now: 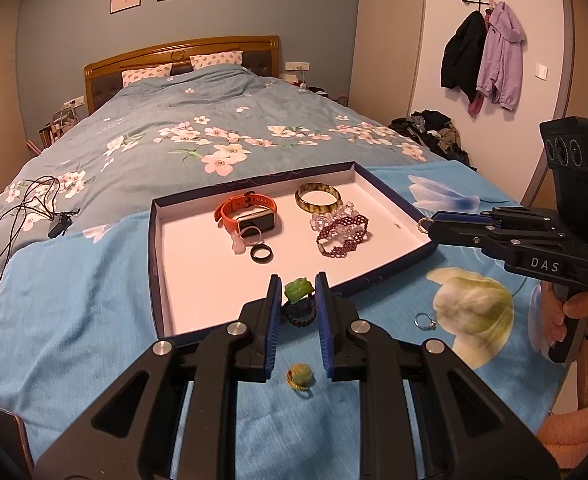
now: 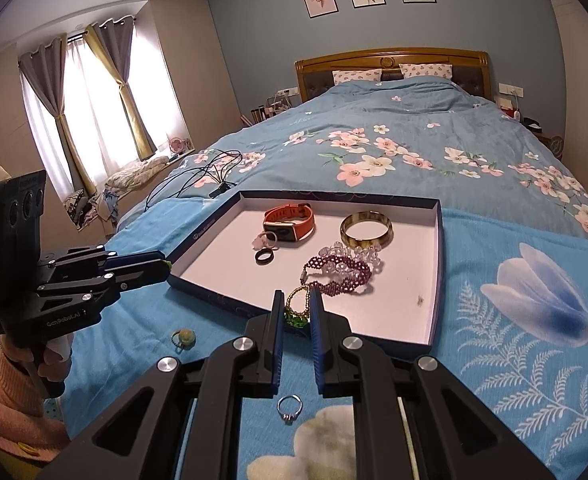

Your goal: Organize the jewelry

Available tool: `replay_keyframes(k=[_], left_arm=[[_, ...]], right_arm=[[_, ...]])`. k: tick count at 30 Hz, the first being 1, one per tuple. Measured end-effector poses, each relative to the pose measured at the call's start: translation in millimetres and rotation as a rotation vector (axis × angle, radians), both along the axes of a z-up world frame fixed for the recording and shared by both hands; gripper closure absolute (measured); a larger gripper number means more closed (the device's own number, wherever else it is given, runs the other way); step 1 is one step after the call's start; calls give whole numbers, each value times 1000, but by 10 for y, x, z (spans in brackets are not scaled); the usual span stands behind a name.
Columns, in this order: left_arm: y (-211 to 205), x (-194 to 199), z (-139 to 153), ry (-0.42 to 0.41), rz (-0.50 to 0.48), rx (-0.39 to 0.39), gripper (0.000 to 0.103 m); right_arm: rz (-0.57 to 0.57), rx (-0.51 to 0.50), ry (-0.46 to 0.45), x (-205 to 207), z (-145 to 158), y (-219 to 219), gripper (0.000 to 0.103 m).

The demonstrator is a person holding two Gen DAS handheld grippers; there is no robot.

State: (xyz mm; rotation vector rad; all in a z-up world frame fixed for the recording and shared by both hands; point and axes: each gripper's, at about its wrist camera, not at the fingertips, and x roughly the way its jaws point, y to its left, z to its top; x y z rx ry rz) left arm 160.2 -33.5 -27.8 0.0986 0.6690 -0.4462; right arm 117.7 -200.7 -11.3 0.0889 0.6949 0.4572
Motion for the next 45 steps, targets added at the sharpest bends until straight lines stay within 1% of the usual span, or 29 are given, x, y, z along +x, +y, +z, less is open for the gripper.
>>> replay_keyframes(k=[26, 36, 45], left_arm=[[-76, 383, -76, 5, 38, 18, 86], [-90, 430, -82, 8, 43, 20, 86], [-96, 578, -142, 22, 60, 32, 86]], right_arm=[[7, -23, 12, 325, -42, 33, 92], [7, -25, 15, 342, -48, 37, 92], [8, -30, 24, 427, -101, 30, 92]])
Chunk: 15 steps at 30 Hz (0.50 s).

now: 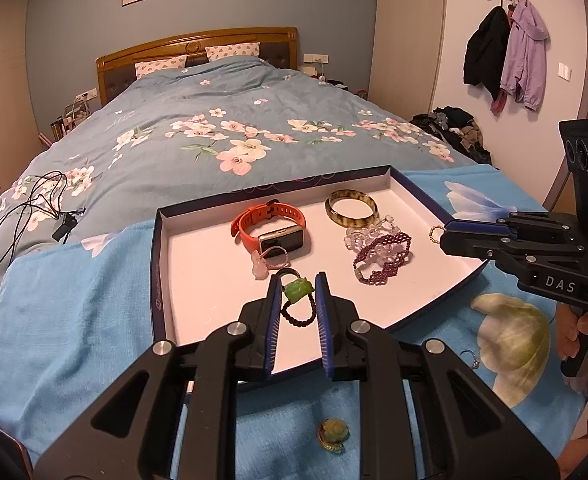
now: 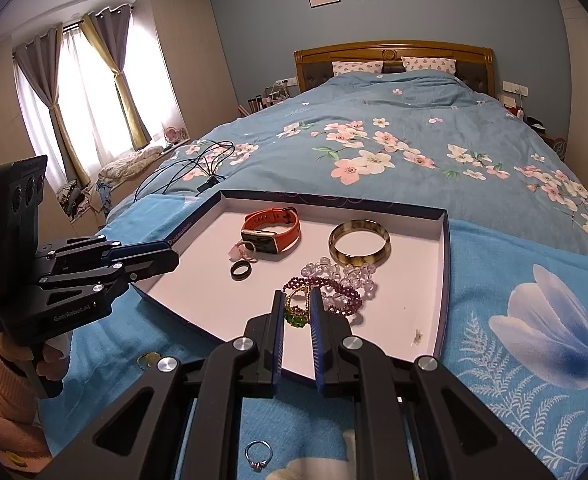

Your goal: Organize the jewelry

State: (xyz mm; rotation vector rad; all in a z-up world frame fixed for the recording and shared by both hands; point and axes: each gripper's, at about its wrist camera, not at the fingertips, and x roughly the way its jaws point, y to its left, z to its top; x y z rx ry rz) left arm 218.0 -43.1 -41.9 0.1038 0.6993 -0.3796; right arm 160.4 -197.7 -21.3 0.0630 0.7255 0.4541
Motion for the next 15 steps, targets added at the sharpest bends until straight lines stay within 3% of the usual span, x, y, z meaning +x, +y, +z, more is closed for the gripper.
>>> replay_keyframes(k=[15], left_arm=[[-39, 120, -86, 19, 19, 6, 86]], right_arm=[[9, -13, 6, 80, -38, 46, 92]])
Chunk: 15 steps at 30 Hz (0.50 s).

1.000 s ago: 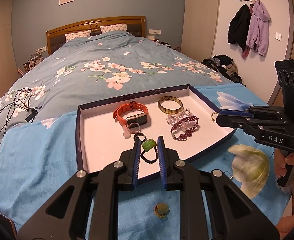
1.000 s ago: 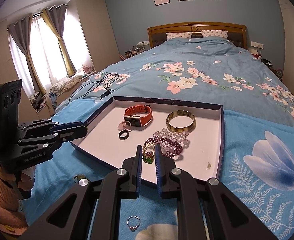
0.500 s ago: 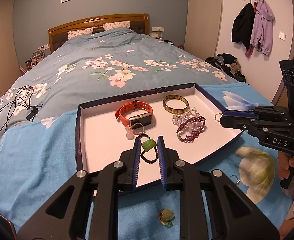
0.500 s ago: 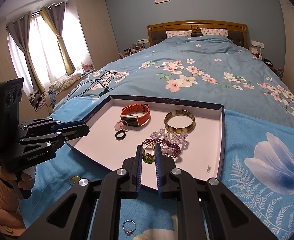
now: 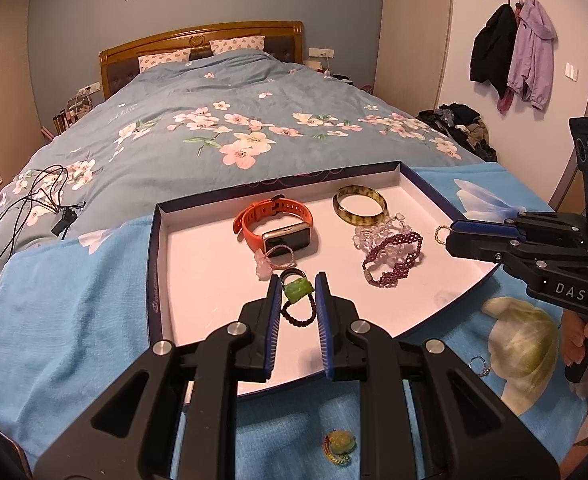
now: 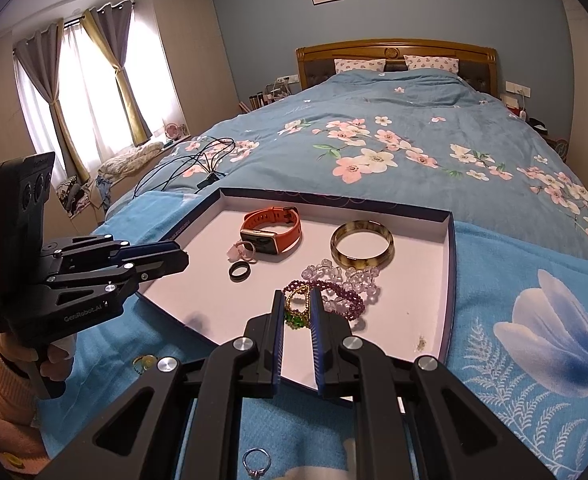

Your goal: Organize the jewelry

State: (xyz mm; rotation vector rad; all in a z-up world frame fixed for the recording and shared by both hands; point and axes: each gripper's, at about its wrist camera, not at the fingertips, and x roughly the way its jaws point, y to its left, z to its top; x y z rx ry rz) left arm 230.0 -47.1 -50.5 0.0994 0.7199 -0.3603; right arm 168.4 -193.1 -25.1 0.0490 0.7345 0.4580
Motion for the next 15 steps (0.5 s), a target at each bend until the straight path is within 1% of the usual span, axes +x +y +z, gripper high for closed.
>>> replay_keyframes(k=[15], left_arm=[[-14, 128, -76, 22, 25, 6, 86]], right_arm=[[0, -5, 7, 23, -15, -4, 92]])
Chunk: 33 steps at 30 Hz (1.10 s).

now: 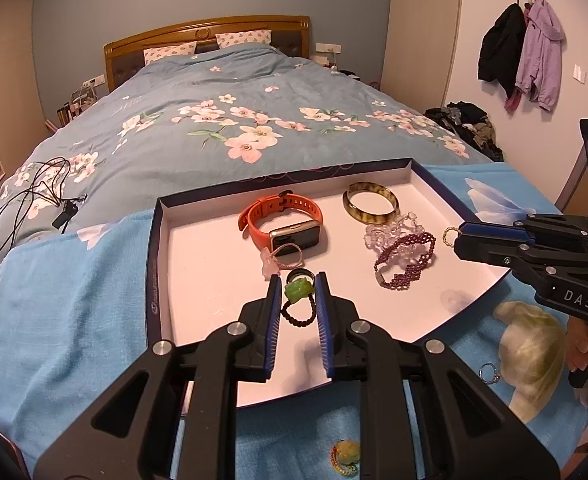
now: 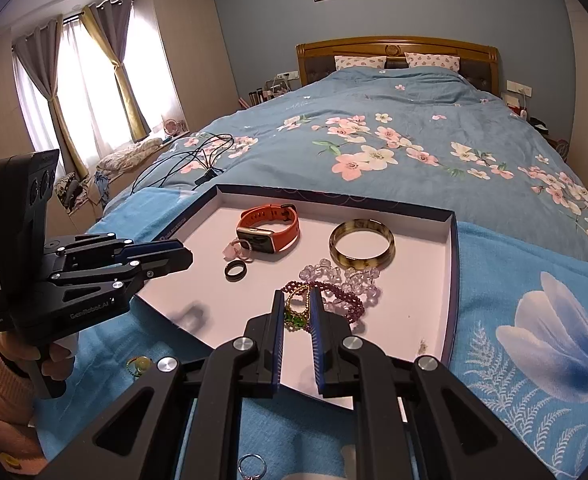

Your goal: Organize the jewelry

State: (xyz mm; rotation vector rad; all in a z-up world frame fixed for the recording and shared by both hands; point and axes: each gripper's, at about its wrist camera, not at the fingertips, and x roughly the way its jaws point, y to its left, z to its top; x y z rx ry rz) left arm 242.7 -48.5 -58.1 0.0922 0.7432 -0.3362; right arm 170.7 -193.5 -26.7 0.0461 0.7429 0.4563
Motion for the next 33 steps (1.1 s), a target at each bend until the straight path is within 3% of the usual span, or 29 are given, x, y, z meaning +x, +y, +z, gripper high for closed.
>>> replay_keyframes(k=[33], left_arm=[[-39, 254, -219, 63, 31, 21, 86]], right_arm=[[2, -58, 52, 194, -177, 69, 92]])
